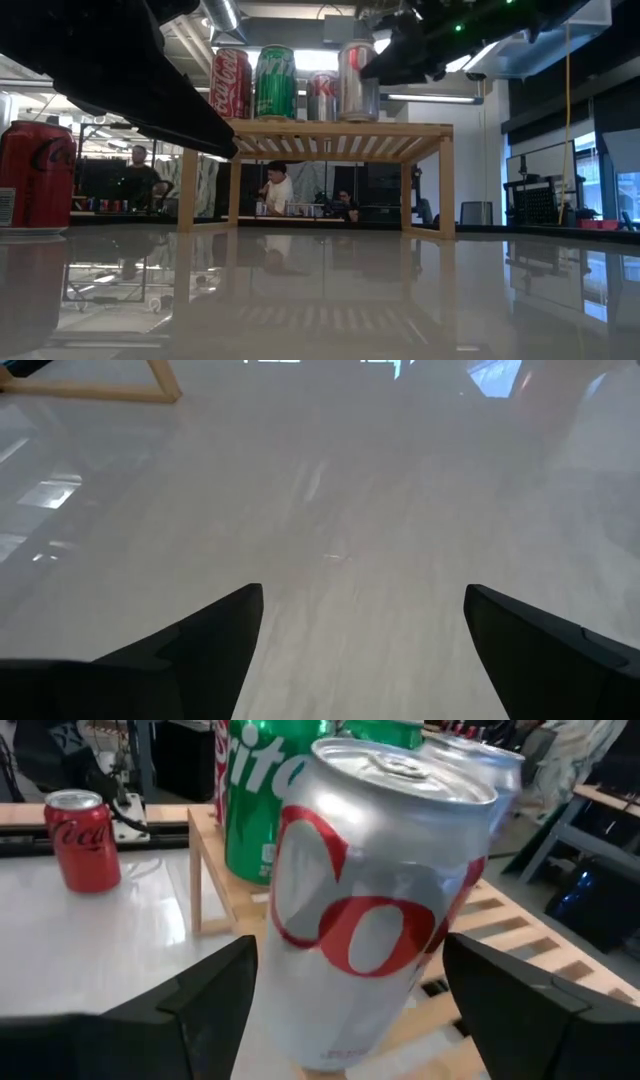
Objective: Place canned beverage on shelf
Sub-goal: Put the red silver soda can on the shelf aligned with the other red silver soda can, then put the top red black soda can on the shelf
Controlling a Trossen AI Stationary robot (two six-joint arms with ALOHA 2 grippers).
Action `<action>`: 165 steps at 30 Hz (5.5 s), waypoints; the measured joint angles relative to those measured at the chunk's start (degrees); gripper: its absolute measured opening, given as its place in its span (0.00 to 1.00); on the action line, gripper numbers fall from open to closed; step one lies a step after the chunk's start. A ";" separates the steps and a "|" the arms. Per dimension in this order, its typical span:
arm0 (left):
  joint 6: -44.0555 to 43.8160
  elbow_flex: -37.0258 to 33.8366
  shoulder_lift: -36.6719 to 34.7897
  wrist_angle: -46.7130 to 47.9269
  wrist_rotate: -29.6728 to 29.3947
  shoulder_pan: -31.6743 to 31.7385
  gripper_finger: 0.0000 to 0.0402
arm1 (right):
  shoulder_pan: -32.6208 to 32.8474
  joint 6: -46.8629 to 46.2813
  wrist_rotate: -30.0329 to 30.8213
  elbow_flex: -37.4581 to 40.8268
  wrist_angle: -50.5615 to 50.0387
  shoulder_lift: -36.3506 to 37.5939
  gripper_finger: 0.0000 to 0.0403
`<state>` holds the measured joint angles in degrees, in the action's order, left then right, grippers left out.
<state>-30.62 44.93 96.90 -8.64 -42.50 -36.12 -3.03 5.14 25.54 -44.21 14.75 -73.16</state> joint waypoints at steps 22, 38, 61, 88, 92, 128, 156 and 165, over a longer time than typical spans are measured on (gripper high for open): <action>0.32 0.00 0.00 -0.01 0.00 -0.04 0.84 | -1.99 1.34 0.44 0.00 10.91 -5.21 0.78; 0.75 0.00 0.00 -0.02 0.00 -0.02 0.84 | -2.04 0.84 -1.36 0.01 15.60 -6.88 0.77; 0.84 0.01 0.00 -0.06 -0.02 -0.02 0.84 | -3.13 1.15 -2.62 -0.02 31.14 -15.09 0.77; 0.79 0.05 -1.09 0.47 0.00 -0.02 0.84 | -2.02 5.51 -1.09 -1.77 10.91 -0.67 0.77; 0.49 1.57 -5.48 5.10 0.34 -0.03 0.84 | 1.26 5.27 -1.22 -1.75 -1.80 4.82 0.77; -42.88 7.54 -38.10 86.92 19.44 16.46 0.84 | 23.30 -0.69 -8.28 2.45 -9.27 1.59 0.77; -49.23 5.16 -32.40 93.90 28.11 18.38 0.84 | 23.26 1.15 -10.62 2.43 -8.47 1.59 0.78; -46.08 5.20 -32.41 91.08 28.05 18.16 0.84 | 23.26 2.68 -10.62 2.44 -7.38 1.59 0.78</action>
<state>-76.70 50.13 64.49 82.44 -14.45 -17.95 20.23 7.81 14.92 -41.76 7.36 -71.57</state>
